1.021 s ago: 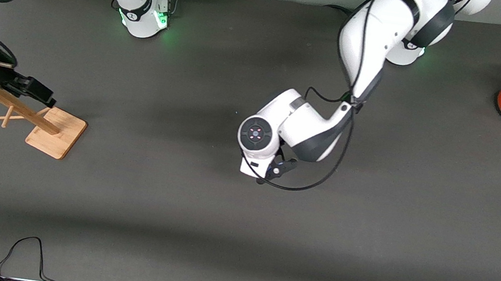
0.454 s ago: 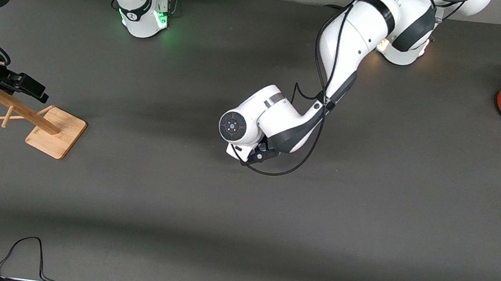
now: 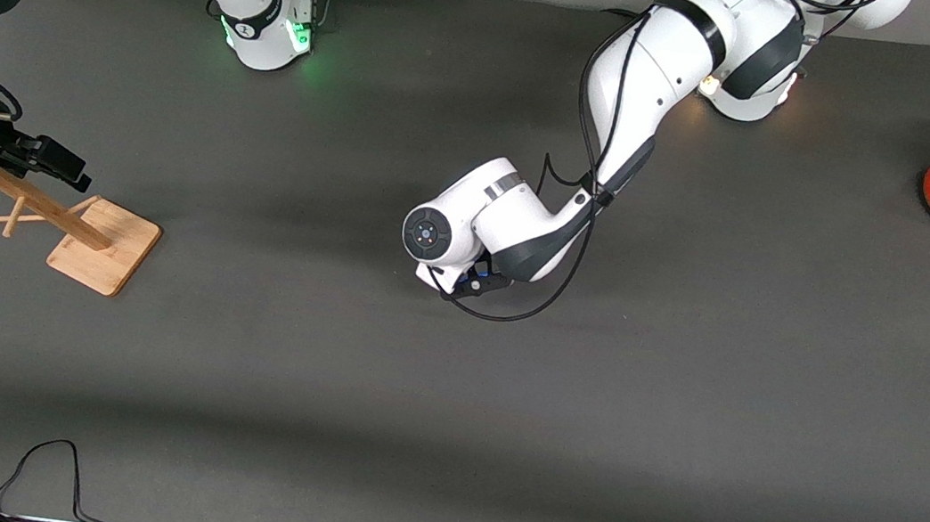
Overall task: Rotate and upright cup with both arms
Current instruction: 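Open the right gripper and withdraw while the left gripper reaches the cup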
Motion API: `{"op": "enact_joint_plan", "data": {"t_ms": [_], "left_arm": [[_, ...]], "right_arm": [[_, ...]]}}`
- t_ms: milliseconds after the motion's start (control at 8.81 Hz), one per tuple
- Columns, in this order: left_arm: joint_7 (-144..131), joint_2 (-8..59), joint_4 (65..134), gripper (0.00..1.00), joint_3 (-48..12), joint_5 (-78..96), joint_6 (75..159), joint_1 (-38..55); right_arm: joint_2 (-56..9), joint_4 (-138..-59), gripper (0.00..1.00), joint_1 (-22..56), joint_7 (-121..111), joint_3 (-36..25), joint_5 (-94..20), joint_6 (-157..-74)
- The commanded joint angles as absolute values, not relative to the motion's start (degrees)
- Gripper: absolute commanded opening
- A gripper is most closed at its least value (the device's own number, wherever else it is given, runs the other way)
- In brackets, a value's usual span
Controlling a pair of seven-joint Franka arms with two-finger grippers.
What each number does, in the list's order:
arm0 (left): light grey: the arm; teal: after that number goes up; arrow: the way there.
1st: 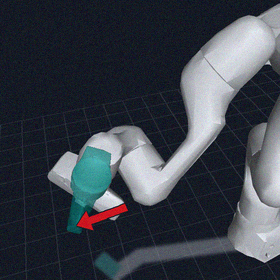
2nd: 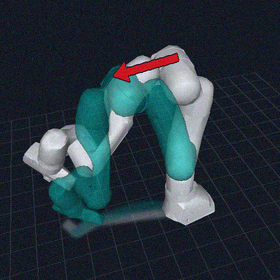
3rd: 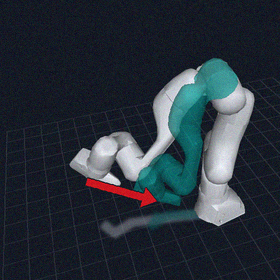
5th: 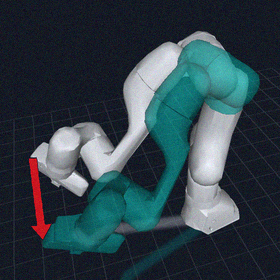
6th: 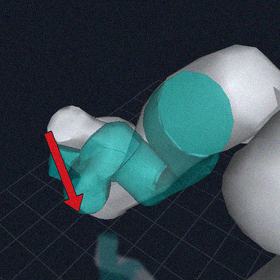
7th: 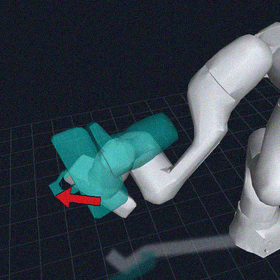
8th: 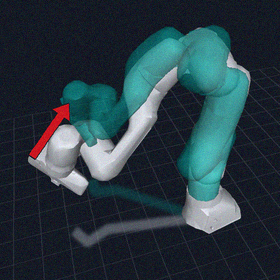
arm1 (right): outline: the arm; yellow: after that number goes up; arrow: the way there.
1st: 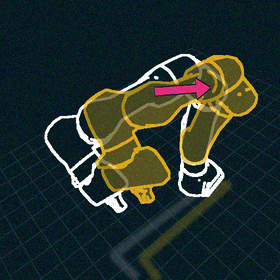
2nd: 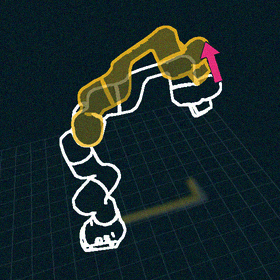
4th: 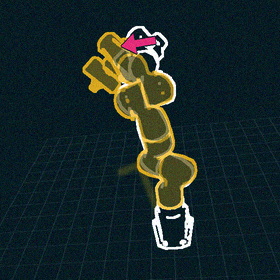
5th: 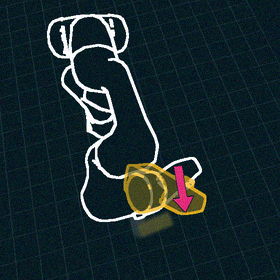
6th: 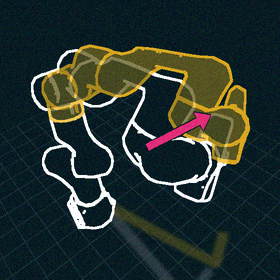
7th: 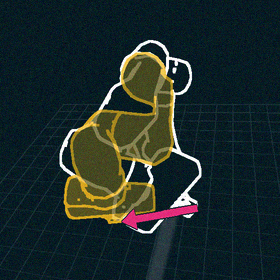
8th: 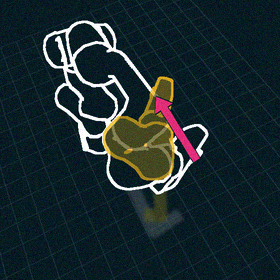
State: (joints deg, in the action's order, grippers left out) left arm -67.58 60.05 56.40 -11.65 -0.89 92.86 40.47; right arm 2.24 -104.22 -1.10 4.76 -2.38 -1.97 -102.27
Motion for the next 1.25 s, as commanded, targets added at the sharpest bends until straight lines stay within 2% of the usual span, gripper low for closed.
{"op": "enact_joint_plan", "data": {"t_ms": [0,340,567,908,1135], "left_arm": [[-64.45,60.82,54.14,0.0,-11.78,-0.79,91.15,40.69],[-61.53,59.68,53.53,0.0,-12.13,-0.79,88.6,40.08],[-63.53,55.92,53.53,0.0,-11.35,-1.75,88.5,40.51],[-68.1,50.11,53.88,0.0,-11.77,-21.73,89.73,44.29],[-70.74,46.86,56.84,0.0,-11.6,-26.25,95.07,45.43]], "right_arm": [[3.43,-105.47,1.0,-0.79,3.51,-2.37,-2.2,-103.36],[3.87,-105.82,1.0,-0.79,3.52,-2.46,-2.2,-103.01],[4.13,-105.82,1.0,-0.79,2.12,-2.81,-2.28,-102.57],[4.48,-105.64,1.0,-0.09,2.02,-2.47,-2.29,-102.57],[4.04,-105.47,1.0,1.05,2.37,-2.37,-2.2,-103.09]]}}
